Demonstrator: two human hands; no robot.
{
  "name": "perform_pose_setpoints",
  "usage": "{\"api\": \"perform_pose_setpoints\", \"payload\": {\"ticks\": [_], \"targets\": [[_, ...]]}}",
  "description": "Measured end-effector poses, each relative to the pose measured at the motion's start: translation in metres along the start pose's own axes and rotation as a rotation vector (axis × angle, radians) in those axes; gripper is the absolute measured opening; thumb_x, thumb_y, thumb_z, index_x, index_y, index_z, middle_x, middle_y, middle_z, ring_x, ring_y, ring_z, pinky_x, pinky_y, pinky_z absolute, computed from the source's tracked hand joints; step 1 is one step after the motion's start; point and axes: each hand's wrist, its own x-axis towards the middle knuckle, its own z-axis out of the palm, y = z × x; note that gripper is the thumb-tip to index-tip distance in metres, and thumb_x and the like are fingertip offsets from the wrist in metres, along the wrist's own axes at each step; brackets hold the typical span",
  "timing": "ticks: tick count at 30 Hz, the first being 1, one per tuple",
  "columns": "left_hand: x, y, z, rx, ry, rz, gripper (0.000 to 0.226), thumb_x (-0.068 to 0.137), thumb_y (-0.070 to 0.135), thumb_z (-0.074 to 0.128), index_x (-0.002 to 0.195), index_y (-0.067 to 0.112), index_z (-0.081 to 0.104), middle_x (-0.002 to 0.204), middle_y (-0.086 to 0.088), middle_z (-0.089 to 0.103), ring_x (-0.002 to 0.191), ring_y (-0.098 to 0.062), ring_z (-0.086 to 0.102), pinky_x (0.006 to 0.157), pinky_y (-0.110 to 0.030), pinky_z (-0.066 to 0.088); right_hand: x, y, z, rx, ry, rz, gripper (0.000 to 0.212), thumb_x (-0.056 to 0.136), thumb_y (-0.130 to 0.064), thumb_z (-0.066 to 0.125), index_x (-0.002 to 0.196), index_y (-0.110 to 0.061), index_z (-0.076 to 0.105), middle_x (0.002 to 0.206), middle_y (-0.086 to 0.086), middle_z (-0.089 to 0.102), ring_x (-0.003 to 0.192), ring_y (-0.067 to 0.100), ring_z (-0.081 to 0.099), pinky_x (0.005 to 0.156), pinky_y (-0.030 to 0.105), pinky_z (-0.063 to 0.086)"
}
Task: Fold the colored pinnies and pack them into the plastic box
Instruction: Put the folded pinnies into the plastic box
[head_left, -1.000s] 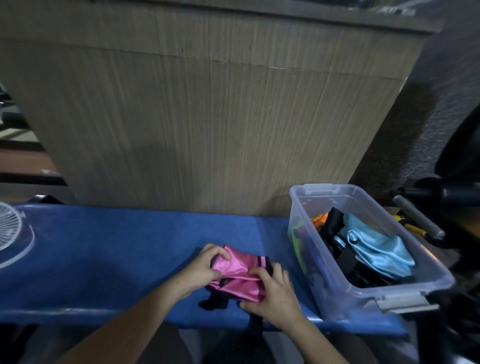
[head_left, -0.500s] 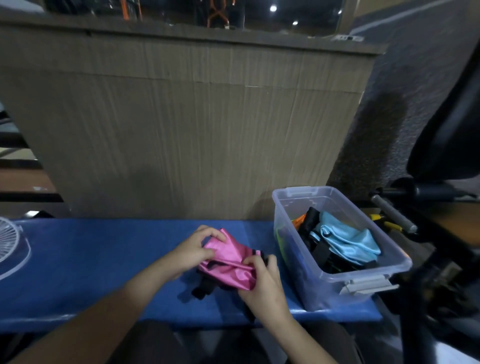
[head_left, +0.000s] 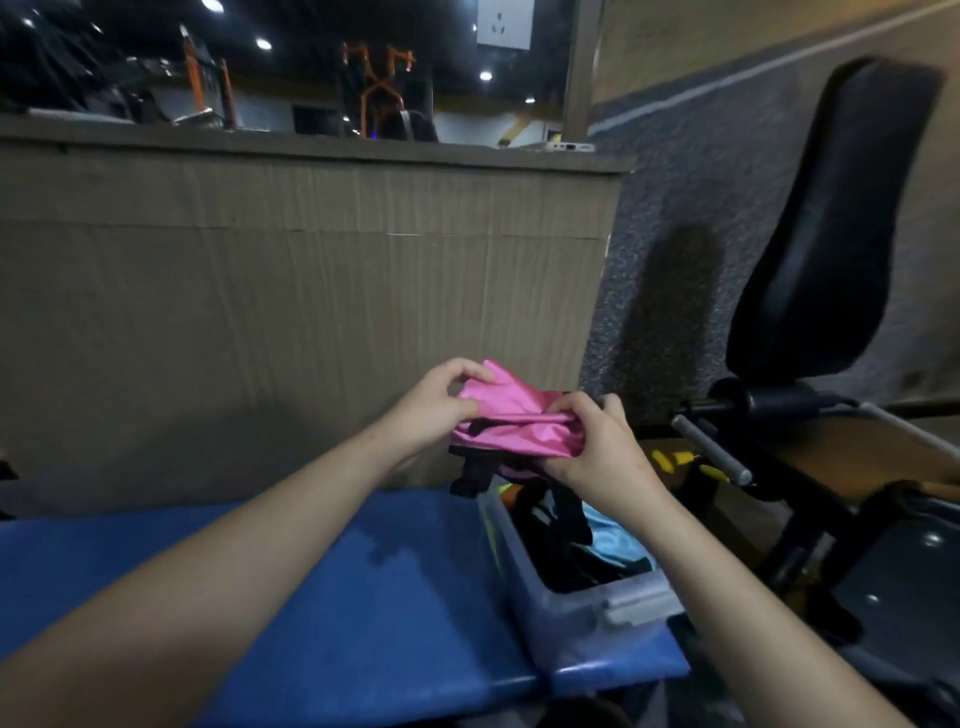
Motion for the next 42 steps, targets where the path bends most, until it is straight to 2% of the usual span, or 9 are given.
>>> {"api": "perform_pose_setpoints", "payload": {"ticks": [5,10,14,19,26,31,34,38,42], "targets": [[0.038,-0.02,0.043,-0.003,0.009,-0.017,0.043,0.079,-0.015,0.058,0.108,0.016,0.068,0.111,-0.009,0.063,0.071,-0.002,0.059,0.064,-0.013,0.045,0.032,0.059,-0.02,-0.004,-0.103,0.011,0.048,0.069,-0.017,0.085,0.109,-0.027,0.061,0.103,0.001,0.042,0.092,0.006,0.049,0.077,0.001,0.036],[0.072,-0.054,0.068,0.076,0.027,-0.053,0.052,0.074,-0.004,0.069,0.09,0.046,0.07,0.123,-0.012,0.056,0.089,-0.017,0.066,0.07,-0.018,0.051,0.073,0.107,-0.01,-0.018,-0.202,0.063,0.054,0.066,-0.016,0.087,0.109,-0.031,0.059,0.106,0.0,0.039,0.091,0.006,0.05,0.074,0.002,0.039],[0.092,-0.081,0.078,0.233,0.025,-0.104,0.04,0.081,0.001,0.069,0.097,0.037,0.064,0.124,-0.004,0.046,0.101,-0.015,0.061,0.071,-0.004,0.045,0.094,0.137,0.012,-0.033,-0.242,0.066,0.051,0.069,-0.012,0.082,0.111,-0.029,0.058,0.106,0.002,0.038,0.092,0.014,0.053,0.076,0.003,0.038],[0.093,-0.102,0.071,0.432,-0.026,-0.156,0.021,0.088,0.012,0.069,0.104,0.024,0.062,0.122,0.0,0.038,0.108,-0.02,0.061,0.097,-0.026,0.049,0.1,0.15,0.028,-0.043,-0.314,0.059,0.051,0.074,-0.014,0.078,0.118,-0.03,0.056,0.113,0.002,0.036,0.103,0.015,0.051,0.084,0.018,0.039],[0.071,-0.086,0.069,0.367,-0.071,-0.086,0.023,0.091,0.01,0.066,0.096,0.032,0.061,0.117,0.005,0.041,0.103,-0.009,0.056,0.083,-0.012,0.045,0.08,0.137,0.019,-0.068,-0.33,0.024,0.051,0.079,-0.021,0.074,0.126,-0.032,0.054,0.125,0.0,0.035,0.123,0.022,0.039,0.098,0.025,0.032],[0.041,-0.065,0.07,0.337,-0.058,0.013,0.02,0.089,0.014,0.069,0.096,0.033,0.066,0.11,0.013,0.047,0.106,-0.006,0.055,0.095,-0.025,0.046,0.053,0.109,0.001,-0.064,-0.282,-0.036,0.053,0.078,-0.029,0.073,0.128,-0.029,0.055,0.127,-0.001,0.039,0.125,0.022,0.039,0.099,0.025,0.03],[0.017,-0.051,0.073,0.286,-0.066,0.066,0.019,0.088,0.008,0.07,0.098,0.024,0.069,0.11,0.008,0.05,0.106,-0.01,0.058,0.096,-0.023,0.045,0.035,0.092,-0.012,-0.072,-0.253,-0.057,0.051,0.08,-0.026,0.074,0.127,-0.031,0.056,0.122,-0.002,0.041,0.122,0.02,0.041,0.098,0.025,0.032],[-0.017,-0.03,0.078,0.208,-0.11,0.116,0.019,0.088,0.006,0.069,0.101,0.02,0.069,0.108,0.01,0.055,0.1,-0.012,0.061,0.087,-0.016,0.046,0.002,0.073,-0.032,-0.079,-0.206,-0.083,0.05,0.082,-0.027,0.075,0.129,-0.028,0.057,0.123,-0.003,0.043,0.122,0.018,0.044,0.102,0.028,0.035],[-0.049,-0.011,0.09,0.132,-0.15,0.14,0.02,0.088,0.003,0.07,0.099,0.019,0.067,0.104,0.006,0.061,0.088,-0.012,0.062,0.081,-0.021,0.049,-0.042,0.063,-0.055,-0.051,-0.16,-0.106,0.048,0.081,-0.03,0.073,0.127,-0.025,0.059,0.121,-0.001,0.049,0.12,0.015,0.048,0.104,0.031,0.04]]}}
